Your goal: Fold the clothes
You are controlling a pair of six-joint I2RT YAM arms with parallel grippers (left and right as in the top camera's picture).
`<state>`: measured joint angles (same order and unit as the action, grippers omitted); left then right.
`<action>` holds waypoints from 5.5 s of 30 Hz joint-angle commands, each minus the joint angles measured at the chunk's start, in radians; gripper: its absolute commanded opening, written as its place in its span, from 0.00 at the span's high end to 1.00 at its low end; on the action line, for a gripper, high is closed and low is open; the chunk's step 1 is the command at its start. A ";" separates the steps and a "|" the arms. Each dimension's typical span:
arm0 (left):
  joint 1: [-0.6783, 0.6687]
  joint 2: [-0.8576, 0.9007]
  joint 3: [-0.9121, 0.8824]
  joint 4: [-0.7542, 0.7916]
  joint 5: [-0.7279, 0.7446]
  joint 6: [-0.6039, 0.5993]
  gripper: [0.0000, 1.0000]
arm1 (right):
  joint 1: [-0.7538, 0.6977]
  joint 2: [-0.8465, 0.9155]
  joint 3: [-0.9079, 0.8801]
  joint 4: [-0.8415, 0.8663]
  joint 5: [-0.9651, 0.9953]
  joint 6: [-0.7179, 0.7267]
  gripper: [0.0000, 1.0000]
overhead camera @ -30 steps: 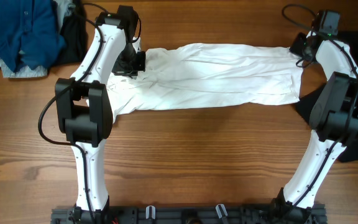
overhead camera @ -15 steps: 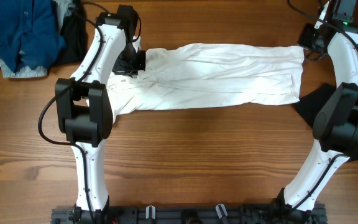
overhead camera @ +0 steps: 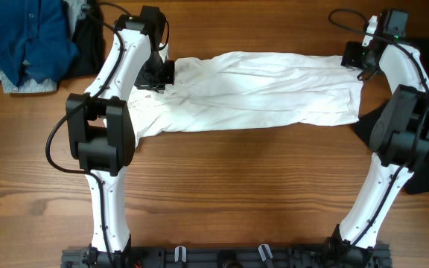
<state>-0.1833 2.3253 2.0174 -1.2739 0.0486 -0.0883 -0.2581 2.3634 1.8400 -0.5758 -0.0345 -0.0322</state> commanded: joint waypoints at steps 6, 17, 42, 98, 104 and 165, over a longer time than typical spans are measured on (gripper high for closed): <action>0.001 -0.003 -0.006 0.003 -0.016 0.001 0.96 | 0.002 0.027 0.017 0.035 -0.038 0.010 0.41; 0.001 -0.003 -0.006 0.003 -0.017 -0.002 0.96 | 0.002 0.083 0.018 0.027 -0.075 0.061 0.85; 0.022 -0.003 -0.006 0.003 -0.017 -0.002 0.96 | -0.033 -0.260 0.103 -0.399 -0.071 0.059 0.96; 0.164 -0.003 -0.006 0.030 -0.016 -0.002 0.30 | -0.093 -0.259 -0.559 -0.023 -0.028 0.008 0.14; 0.164 -0.003 -0.006 0.037 -0.017 -0.002 0.24 | -0.093 -0.260 -0.535 -0.065 0.007 0.005 0.00; 0.164 -0.003 -0.006 0.056 0.007 -0.003 0.13 | -0.093 -0.130 -0.293 -0.335 -0.153 -0.118 0.11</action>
<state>-0.0231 2.3253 2.0174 -1.2228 0.0498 -0.0914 -0.3462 2.1769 1.6043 -0.9165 -0.1265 -0.2176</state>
